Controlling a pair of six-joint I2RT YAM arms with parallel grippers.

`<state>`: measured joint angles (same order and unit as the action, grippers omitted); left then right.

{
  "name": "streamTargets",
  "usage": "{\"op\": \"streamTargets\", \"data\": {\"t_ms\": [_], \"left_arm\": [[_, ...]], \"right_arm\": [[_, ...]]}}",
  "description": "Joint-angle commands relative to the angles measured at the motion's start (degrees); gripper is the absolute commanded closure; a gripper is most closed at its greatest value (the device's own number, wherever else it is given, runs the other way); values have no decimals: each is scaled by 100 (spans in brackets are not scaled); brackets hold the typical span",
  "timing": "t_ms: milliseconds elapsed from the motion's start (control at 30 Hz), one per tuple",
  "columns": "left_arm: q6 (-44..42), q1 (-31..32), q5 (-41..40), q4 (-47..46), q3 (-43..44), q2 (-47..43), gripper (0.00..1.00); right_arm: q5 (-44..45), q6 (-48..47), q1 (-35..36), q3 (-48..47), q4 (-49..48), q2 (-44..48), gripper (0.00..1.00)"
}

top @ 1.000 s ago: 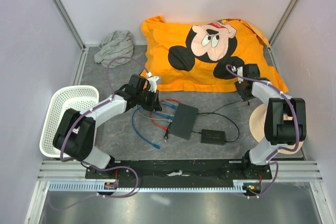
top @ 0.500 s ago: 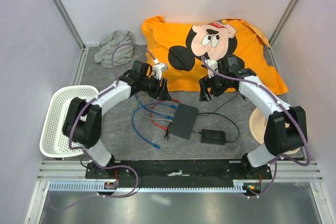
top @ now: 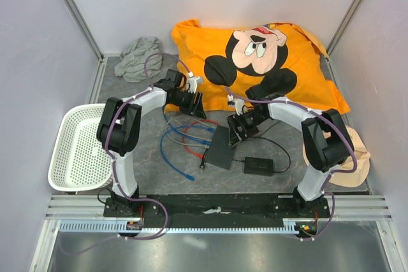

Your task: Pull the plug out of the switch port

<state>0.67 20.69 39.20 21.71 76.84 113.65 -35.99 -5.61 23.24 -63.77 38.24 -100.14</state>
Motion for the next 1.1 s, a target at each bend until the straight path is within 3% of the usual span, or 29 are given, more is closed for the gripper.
{"op": "streamTargets", "data": {"t_ms": [0,400,600,800,900,1067], "left_arm": [[214,-56,105,96,-248,-9,46],[197,-82,149,-97,-1935,-1134,51],[249,-372,342,-141,-1883,-1091,49],[250,-654,1361,-212,-1611,-774,48],[180,-671,1792,-212,-1470,-563,48],[267,-671,2004,-212,-1242,-212,49]], "right_arm": [[4,42,206,-469,-115,-426,19],[452,-679,506,-2350,219,-1684,26],[742,-565,567,-2298,158,-1282,15],[1709,-503,628,-2193,114,-455,12],[1692,-696,813,-2017,166,-173,18],[1612,-784,1208,-1516,105,-41,50]]}}
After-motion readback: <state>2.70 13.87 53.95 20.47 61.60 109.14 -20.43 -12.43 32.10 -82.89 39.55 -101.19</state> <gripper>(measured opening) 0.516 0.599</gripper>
